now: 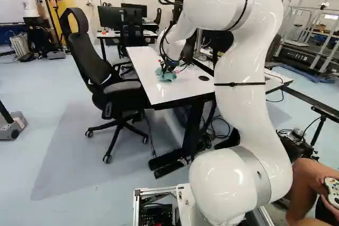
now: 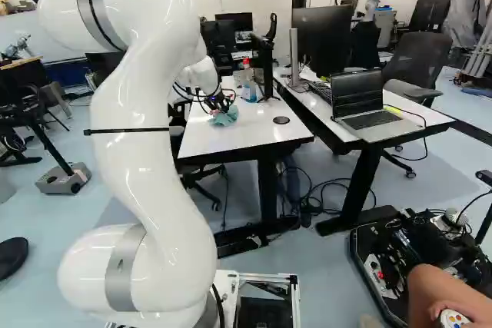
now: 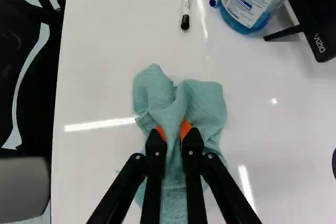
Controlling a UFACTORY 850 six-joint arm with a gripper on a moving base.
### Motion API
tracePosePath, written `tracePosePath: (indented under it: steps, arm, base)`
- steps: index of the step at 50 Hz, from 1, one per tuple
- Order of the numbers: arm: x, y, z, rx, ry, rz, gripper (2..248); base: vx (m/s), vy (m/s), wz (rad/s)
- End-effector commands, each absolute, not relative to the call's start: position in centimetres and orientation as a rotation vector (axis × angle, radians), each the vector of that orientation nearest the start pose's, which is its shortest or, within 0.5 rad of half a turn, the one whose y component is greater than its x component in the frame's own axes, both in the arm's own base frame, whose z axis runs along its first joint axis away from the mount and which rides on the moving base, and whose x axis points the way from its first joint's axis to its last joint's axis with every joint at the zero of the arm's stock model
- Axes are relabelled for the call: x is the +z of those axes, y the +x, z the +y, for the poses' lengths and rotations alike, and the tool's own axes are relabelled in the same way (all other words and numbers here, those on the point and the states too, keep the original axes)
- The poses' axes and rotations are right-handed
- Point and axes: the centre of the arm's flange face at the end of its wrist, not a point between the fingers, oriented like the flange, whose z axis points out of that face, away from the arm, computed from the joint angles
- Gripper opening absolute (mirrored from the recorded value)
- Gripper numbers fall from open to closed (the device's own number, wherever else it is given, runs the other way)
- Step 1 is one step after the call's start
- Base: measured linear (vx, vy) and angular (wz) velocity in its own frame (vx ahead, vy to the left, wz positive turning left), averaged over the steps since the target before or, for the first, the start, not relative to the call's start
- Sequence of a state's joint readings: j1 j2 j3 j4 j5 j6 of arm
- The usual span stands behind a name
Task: Clean the table with the green towel
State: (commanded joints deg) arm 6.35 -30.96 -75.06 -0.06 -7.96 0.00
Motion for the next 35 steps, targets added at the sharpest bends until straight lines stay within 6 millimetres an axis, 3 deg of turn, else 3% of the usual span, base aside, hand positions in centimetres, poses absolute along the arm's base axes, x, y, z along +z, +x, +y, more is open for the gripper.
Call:
tracePosePath:
  steps: [16, 35]
  arm:
    - [42.4, 65.0, 10.1, -0.957, -2.934, -0.228, 46]
    - [42.6, 62.4, 12.2, -0.927, -2.927, -0.286, 46]
  base:
    - [0.000, 0.000, 0.000]
    - [0.000, 0.000, 0.000]
